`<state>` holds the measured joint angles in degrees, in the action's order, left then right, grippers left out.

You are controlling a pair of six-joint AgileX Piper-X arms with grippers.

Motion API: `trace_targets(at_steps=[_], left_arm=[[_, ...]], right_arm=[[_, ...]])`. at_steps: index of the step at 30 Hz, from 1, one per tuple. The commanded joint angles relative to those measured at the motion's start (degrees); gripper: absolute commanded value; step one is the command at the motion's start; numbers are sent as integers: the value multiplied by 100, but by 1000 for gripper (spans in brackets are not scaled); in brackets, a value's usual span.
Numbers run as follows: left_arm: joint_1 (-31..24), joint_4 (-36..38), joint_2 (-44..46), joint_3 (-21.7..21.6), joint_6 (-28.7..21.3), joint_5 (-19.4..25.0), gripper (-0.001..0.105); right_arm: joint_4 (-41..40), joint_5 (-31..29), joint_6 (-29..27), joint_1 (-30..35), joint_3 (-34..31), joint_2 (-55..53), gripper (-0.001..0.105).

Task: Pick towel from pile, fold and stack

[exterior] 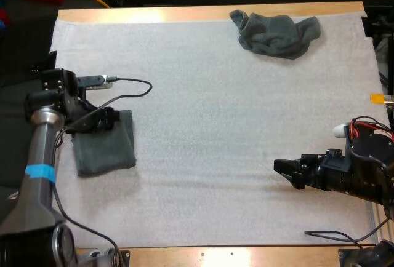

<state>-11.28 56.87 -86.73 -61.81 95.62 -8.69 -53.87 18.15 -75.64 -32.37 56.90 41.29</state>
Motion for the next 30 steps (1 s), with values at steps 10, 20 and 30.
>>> trace_targets(at_steps=[10,20,30], left_arm=[[7,-67,-768,-32,54,40,68],[7,-128,-1064,-43,54,-49,68],[7,339,-779,-470,54,-142,68]], right_arm=[[10,5,1,7,34,-61,74],[10,-37,1,7,34,-61,74],[10,-36,1,7,34,-61,74]])
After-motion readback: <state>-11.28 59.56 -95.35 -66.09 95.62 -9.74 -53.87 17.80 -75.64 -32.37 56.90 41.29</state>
